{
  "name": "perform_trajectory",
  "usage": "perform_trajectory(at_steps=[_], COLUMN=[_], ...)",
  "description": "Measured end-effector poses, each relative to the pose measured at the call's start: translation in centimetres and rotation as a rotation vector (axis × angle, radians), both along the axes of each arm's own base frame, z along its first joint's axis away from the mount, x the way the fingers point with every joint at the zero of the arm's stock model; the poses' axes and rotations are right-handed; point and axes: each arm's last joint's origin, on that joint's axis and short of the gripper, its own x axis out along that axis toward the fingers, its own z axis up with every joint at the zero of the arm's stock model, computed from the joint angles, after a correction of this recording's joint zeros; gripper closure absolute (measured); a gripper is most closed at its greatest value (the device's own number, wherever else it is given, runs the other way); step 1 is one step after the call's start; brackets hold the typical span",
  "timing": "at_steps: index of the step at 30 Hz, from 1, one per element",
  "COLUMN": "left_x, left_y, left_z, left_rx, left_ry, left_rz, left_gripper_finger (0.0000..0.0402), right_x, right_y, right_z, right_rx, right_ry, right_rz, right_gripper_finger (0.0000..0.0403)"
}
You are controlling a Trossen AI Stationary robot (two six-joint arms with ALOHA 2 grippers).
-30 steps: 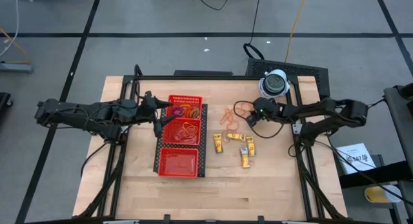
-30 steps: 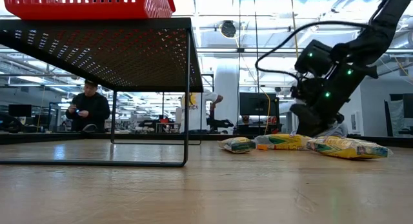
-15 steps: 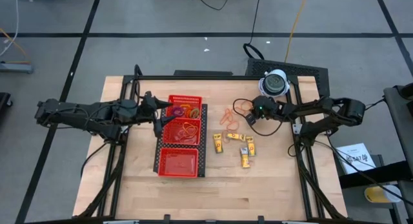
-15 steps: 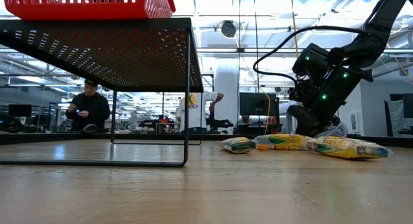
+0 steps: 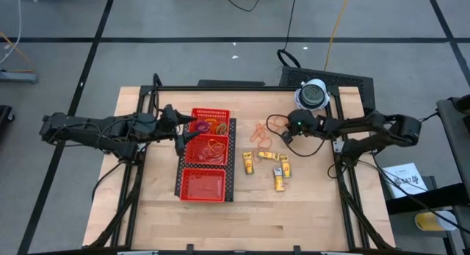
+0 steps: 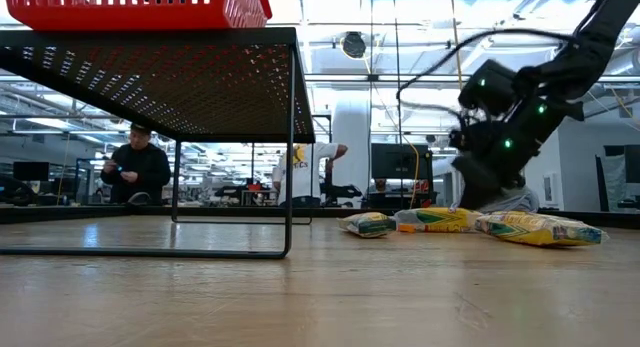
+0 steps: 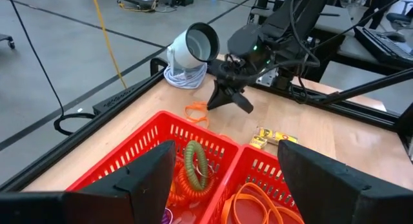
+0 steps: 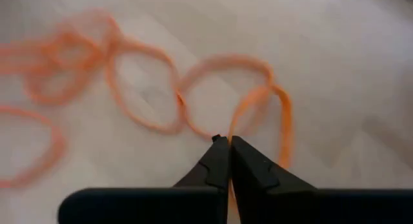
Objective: Pick & Place Office Desk Supplies
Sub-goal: Put the orange rubber band into the middle red basket on the shelf
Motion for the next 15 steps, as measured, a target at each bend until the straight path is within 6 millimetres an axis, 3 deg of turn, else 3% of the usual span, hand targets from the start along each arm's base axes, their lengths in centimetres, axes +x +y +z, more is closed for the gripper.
perform_trajectory(at_steps=[9, 15], left_x=[0.0, 0.6], left_y=[0.0, 0.0], left_z=[0.0, -0.4], left_rx=[-0.004, -0.003], left_ry=[-0.002, 0.018], left_rz=[0.001, 0.001], left_gripper_finger=[0.0117, 0.0117], right_x=[0.8, 2.1], right_y=[0.9, 1.8], right_z=[3.3, 5.1], right_rx=[-0.107, -0.162], right_ry=[-0.211, -0.407], right_rz=[0.078, 0.235], right_gripper_finger=[0.0402, 0.0402])
